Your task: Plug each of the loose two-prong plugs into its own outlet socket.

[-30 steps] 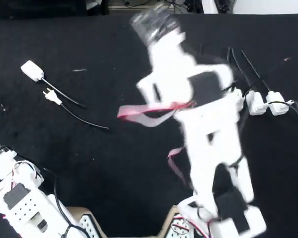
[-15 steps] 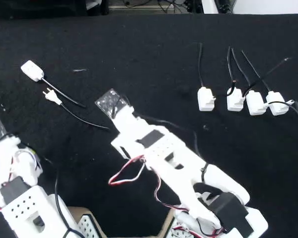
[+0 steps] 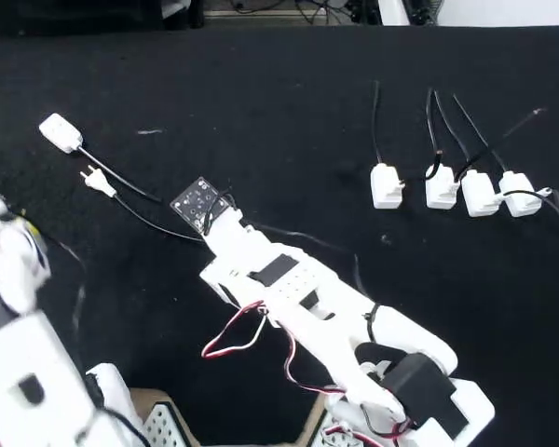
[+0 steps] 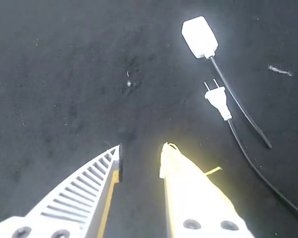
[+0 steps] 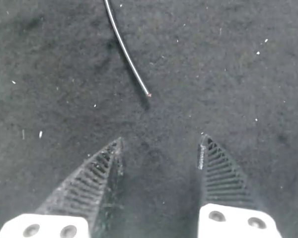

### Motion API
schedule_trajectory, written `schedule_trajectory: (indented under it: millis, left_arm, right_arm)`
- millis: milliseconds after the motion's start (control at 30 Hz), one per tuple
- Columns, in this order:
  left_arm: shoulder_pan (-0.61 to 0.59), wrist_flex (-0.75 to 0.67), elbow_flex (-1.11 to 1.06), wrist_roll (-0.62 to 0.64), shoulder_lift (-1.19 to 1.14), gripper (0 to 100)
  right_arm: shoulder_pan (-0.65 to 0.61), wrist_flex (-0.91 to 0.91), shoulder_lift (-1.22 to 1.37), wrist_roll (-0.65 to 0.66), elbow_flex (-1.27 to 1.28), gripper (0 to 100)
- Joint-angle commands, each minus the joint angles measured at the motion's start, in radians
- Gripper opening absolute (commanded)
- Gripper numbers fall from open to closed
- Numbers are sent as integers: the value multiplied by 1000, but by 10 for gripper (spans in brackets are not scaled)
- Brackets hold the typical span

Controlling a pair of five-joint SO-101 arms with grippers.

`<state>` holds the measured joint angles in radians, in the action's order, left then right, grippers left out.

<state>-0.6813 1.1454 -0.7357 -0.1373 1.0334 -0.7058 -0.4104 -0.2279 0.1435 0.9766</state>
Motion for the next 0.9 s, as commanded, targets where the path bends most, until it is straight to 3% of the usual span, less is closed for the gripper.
schedule_trajectory:
  millis: [0,200,400,567,767,867]
  left_arm:
    - [10,64,366,-11,-361,142]
    - [27,210,731,-9,-761,142]
    - [73,221,987,-9,-1071,142]
    - [127,222,1199,-9,-1324,142]
    - [183,222,1474,-8,-1599,142]
    - [194,222,1629,54,-1715,142]
  right_arm:
    - [-14,20,2,0,-4,223]
    - [-12,20,2,0,-4,223]
    - [-8,11,-53,-5,19,223]
    - [-12,8,-242,-6,127,223]
    - [-14,130,-526,-6,337,222]
    - [-14,129,-591,-6,364,222]
